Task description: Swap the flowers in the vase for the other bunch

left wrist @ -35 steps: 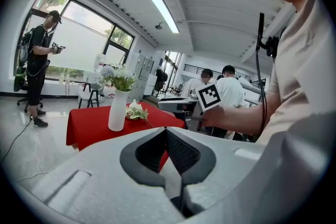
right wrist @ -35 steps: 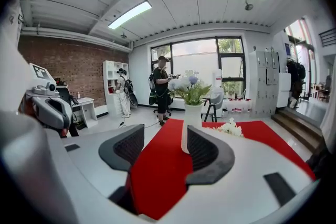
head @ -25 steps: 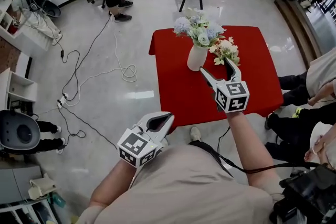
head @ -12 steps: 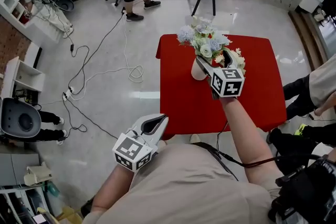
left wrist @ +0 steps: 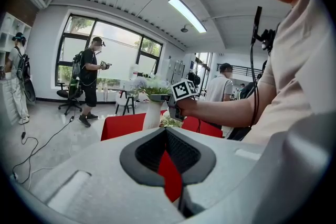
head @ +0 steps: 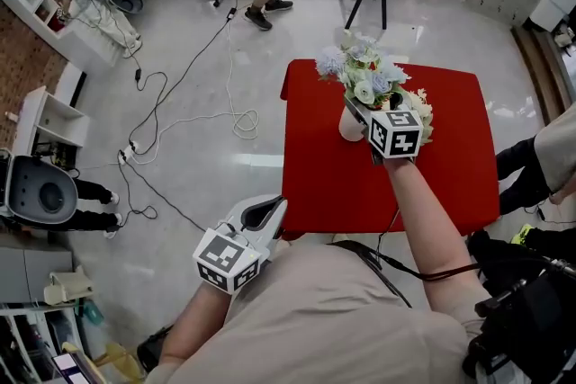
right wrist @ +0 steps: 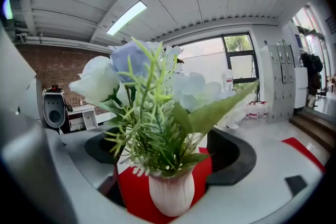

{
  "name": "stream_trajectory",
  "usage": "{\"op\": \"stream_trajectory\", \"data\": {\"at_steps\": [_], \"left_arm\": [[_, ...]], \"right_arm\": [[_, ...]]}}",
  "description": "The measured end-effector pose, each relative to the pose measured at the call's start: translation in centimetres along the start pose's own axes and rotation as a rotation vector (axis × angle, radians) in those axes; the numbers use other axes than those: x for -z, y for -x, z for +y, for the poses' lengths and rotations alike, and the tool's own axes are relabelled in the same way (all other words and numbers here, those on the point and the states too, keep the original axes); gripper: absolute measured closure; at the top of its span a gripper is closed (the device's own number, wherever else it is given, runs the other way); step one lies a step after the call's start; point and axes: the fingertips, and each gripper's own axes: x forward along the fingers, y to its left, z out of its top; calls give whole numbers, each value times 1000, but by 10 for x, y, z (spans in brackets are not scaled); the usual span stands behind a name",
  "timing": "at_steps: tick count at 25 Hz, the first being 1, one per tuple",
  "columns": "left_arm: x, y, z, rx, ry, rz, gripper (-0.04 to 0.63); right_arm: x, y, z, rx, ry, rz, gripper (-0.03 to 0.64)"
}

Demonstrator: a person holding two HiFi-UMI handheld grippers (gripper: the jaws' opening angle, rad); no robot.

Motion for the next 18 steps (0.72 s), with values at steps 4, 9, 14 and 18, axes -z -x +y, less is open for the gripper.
{"op": "stream_trajectory", "data": {"at_steps": [4, 9, 14, 18], "left_arm": [[0, -4, 3, -6, 7, 6, 588], [1, -5, 5, 0, 15, 9, 588], [6, -5, 5, 10, 14, 2, 588], [8, -4, 7, 11, 23, 1, 588]], "right_arm": [[-4, -1, 1, -9, 36, -10, 167], [-8, 0, 2, -14, 40, -24, 284], [-6, 4, 3, -13, 57, -27, 379], [-8, 4, 4, -6, 61, -38, 442]]}}
